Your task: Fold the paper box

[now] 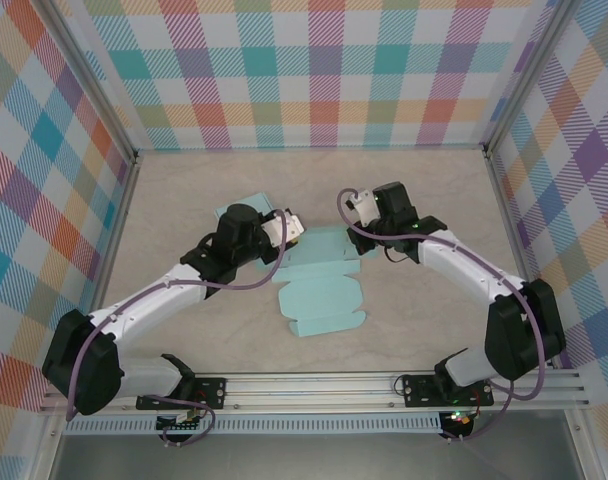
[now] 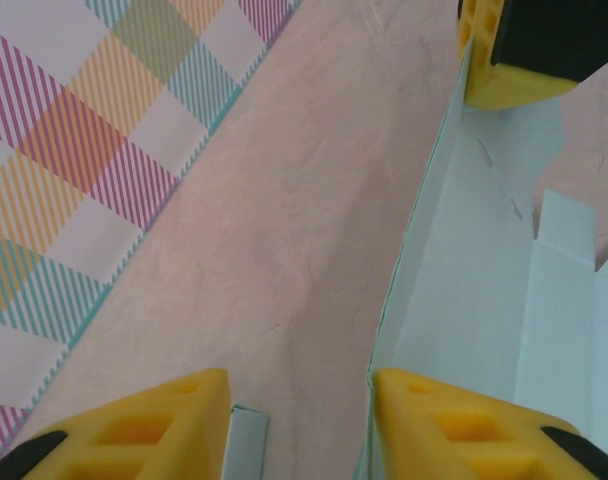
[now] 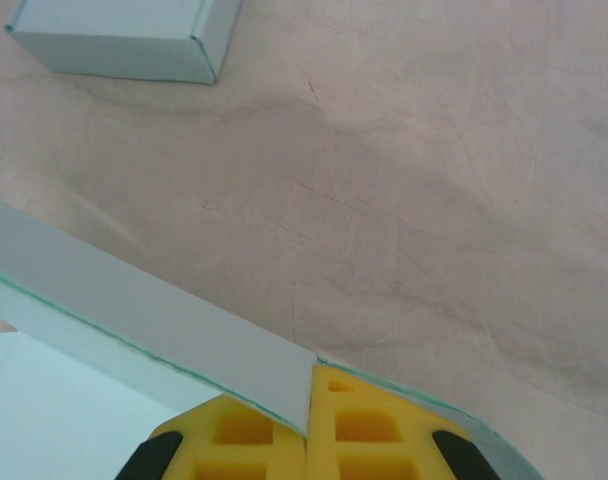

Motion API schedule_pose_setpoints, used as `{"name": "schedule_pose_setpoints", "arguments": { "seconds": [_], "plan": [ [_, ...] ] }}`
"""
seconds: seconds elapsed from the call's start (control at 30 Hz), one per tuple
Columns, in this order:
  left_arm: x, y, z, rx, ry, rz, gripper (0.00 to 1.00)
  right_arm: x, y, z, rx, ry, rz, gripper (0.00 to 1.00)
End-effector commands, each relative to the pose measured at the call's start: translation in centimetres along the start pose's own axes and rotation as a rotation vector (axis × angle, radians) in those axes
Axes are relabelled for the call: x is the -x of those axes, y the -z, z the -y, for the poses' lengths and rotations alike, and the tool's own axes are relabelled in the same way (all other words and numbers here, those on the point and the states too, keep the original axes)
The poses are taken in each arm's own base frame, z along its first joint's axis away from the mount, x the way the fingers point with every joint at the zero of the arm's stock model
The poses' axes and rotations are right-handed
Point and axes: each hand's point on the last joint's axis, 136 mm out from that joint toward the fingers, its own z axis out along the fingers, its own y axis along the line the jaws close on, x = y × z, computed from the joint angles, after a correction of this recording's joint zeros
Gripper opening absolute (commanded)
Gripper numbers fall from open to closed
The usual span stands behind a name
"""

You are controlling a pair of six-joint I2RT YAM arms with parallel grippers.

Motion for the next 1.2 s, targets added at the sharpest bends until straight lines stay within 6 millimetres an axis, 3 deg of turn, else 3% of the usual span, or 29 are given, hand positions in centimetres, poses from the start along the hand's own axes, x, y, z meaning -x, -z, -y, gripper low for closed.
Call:
{"name": "schedule_pose_setpoints", "arguments": {
  "seconds": [0.0, 0.23, 0.3, 0.33, 0.4, 0.6, 0.7, 0.8, 0.9, 1.0, 1.17],
  "plan": [
    [1.3, 0.3, -0.8, -0.024, -0.075, 0.006, 0.44, 2.0, 1.3, -1.5, 0.05, 0.118, 0.092, 0.02],
    [2.7, -0.6, -0.1, -0.104, -0.125, 0.045, 0.47, 1.9, 1.2, -2.0, 0.045, 0.151, 0.077, 0.01],
    [2.7, -1.0, 0.0, -0.105, -0.128, 0.043, 0.62, 2.0, 1.1, -2.0, 0.036, 0.158, 0.072, 0.01],
    [2.7, -1.1, 0.1, -0.11, -0.13, 0.038, 0.62, 2.0, 1.1, -2.1, 0.037, 0.16, 0.07, 0.01],
    [2.3, -1.4, 0.5, -0.129, -0.144, 0.019, 0.58, 2.0, 1.1, -2.1, 0.037, 0.161, 0.065, 0.01],
    [0.5, -2.4, 1.1, -0.13, -0.177, -0.06, 0.26, 1.8, 0.8, -2.1, 0.035, 0.159, 0.043, 0.02],
    [0.2, -2.8, 1.1, -0.098, -0.197, -0.062, 0.22, 1.5, 0.4, -1.8, 0.028, 0.146, 0.026, 0.05],
    [0.1, -3.2, 1.1, -0.056, -0.215, -0.057, 0.1, 1.2, -0.1, -1.4, 0.007, 0.118, 0.002, 0.07],
    [0.1, -3.7, 2.0, -0.03, -0.239, -0.039, 0.1, 0.6, -0.6, -1.2, -0.001, 0.102, -0.015, 0.08],
    [0.3, -4.0, 3.0, -0.028, -0.239, -0.007, 0.23, 0.4, -0.8, -1.0, -0.009, 0.117, -0.016, 0.07],
    [0.3, -4.7, 3.7, -0.053, -0.201, 0.004, 0.23, 0.7, -0.5, -2.0, 0.041, 0.164, 0.01, 0.07]
  ]
}}
